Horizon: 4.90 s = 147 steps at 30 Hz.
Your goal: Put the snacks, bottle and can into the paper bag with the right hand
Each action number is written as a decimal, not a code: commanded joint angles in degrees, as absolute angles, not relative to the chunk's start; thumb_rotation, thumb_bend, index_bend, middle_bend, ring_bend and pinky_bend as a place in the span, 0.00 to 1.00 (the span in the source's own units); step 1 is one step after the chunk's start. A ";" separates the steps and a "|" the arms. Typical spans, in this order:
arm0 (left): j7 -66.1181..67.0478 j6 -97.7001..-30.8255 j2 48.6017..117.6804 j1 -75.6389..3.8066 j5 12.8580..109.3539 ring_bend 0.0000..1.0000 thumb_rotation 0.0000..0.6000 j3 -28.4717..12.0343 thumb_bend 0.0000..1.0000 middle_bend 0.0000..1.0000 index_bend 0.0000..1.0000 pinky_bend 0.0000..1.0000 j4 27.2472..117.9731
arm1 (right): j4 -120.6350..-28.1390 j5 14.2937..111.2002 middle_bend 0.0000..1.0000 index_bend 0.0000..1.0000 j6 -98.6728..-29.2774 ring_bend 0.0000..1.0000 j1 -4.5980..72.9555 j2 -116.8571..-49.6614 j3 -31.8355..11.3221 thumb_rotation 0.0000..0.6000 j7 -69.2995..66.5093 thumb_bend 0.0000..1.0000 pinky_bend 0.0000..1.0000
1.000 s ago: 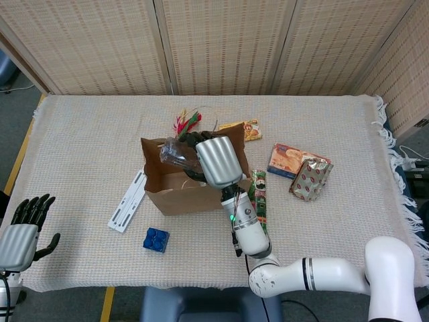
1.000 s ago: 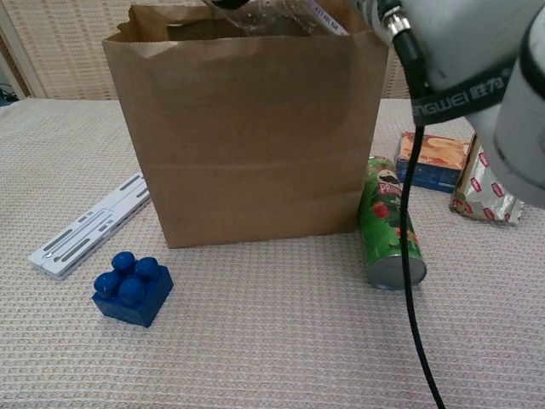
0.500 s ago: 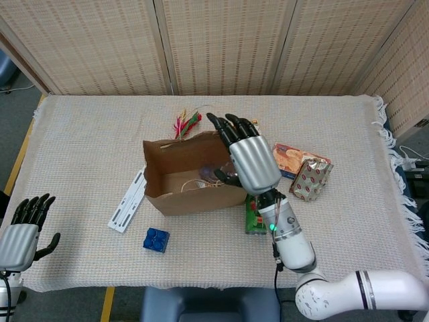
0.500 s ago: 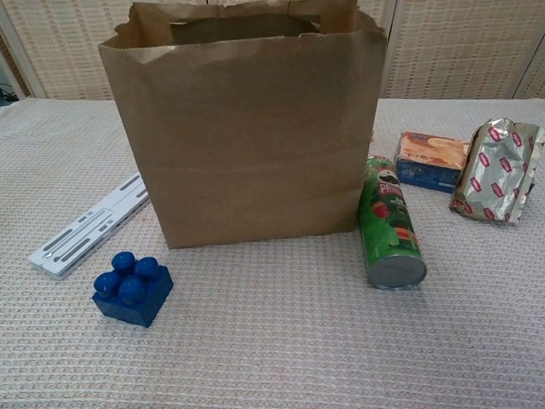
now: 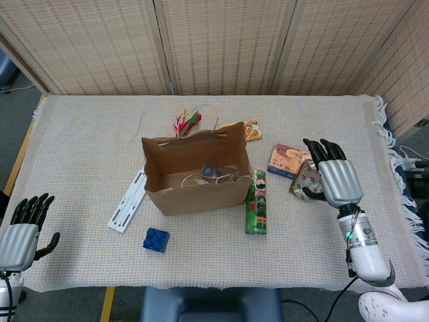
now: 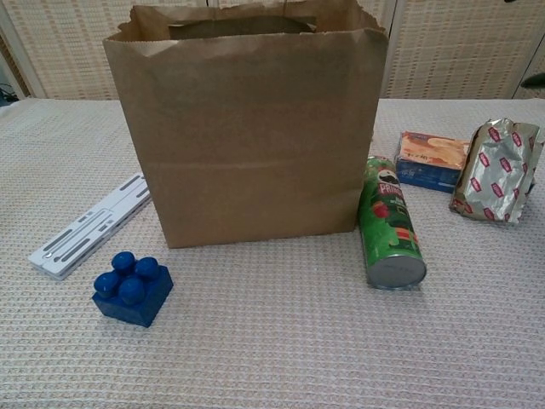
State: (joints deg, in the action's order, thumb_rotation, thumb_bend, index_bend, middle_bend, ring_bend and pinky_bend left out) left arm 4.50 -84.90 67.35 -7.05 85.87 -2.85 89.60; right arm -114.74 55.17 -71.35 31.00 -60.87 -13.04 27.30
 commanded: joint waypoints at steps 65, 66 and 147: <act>3.98 -84.59 66.81 -7.27 85.78 0.00 1.00 -2.98 0.38 0.00 0.01 0.00 90.27 | -111.54 51.11 0.73 0.93 -82.84 0.82 40.74 -64.10 -35.74 1.00 21.71 0.43 1.00; 3.91 -84.59 66.80 -7.27 85.81 0.00 1.00 -2.98 0.38 0.00 0.01 0.00 90.26 | -111.58 50.65 0.73 0.93 -83.00 0.82 42.59 -64.88 -36.48 1.00 23.46 0.43 1.00; 4.04 -84.19 66.74 -7.56 85.12 0.00 1.00 -3.33 0.38 0.00 0.02 0.00 90.56 | -62.90 23.06 0.00 0.00 -55.10 0.00 46.02 -93.74 -13.87 1.00 38.70 0.00 0.00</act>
State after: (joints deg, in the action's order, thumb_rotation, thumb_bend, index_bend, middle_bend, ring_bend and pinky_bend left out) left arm 4.05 -84.19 66.75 -7.56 85.13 -3.33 90.55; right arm -65.61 24.12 -56.87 44.88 -91.59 -12.78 38.19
